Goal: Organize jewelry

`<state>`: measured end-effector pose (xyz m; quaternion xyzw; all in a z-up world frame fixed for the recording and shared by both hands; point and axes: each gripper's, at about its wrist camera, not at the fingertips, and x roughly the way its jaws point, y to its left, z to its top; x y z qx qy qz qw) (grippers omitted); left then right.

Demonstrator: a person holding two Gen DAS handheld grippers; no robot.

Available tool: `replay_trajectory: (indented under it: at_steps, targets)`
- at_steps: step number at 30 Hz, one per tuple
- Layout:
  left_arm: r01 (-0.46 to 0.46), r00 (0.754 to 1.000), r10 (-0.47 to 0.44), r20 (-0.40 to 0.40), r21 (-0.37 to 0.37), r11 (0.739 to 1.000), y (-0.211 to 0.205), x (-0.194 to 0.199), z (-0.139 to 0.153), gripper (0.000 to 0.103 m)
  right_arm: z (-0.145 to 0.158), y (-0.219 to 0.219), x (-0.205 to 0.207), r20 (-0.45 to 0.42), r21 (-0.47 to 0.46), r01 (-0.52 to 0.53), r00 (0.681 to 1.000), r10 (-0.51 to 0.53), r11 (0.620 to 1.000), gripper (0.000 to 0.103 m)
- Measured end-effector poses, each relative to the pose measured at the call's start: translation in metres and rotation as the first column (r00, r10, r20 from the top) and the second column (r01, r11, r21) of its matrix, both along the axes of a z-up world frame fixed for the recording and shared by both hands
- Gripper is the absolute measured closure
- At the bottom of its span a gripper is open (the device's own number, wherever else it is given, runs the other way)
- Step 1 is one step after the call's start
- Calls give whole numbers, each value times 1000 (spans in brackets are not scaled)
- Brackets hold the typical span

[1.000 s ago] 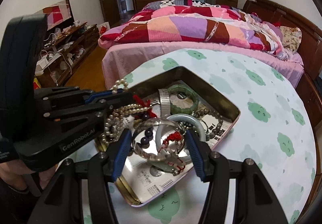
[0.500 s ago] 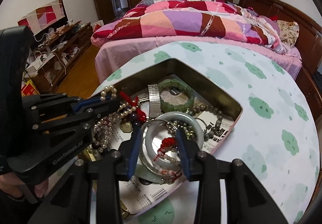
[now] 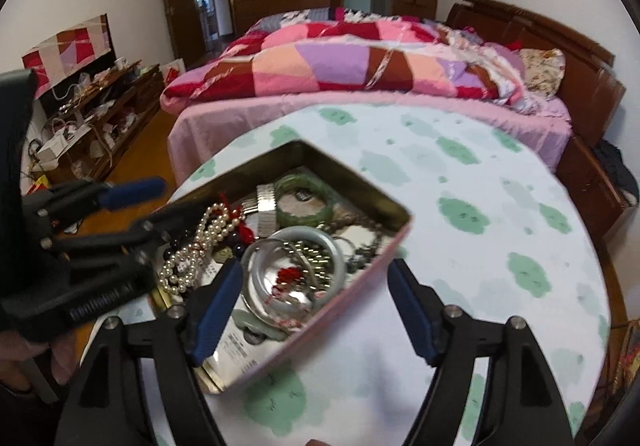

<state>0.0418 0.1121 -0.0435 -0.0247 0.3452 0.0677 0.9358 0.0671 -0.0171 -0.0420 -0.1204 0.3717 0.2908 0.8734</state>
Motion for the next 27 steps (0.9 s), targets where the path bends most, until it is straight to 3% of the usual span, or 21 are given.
replay_trajectory:
  at_steps: [1,2,5,9,14,27]
  targets:
    - [-32,998,30,49,25,999,0,-7,11,27,6,-5,-4,18,13,9,1000,-9,1000,24]
    - [-51,996,48,80,40,998,0,-12,18,23,14,-10,-9,46,29,19,999,-20,999,22]
    - [-96,981,83,176,65,993,1,-28,42,22,35,-24,-23,132,75,56,989,-66,996,18]
    - [-119,969,100,227,71,990,5,-40,61,21,55,-37,-32,224,126,89,968,-116,988,16]
    - [-127,966,104,235,86,988,3,-42,64,21,61,-45,-26,223,176,116,962,-154,978,15]
    - [-125,970,104,218,85,989,0,-41,63,21,58,-45,-29,216,175,106,966,-144,979,12]
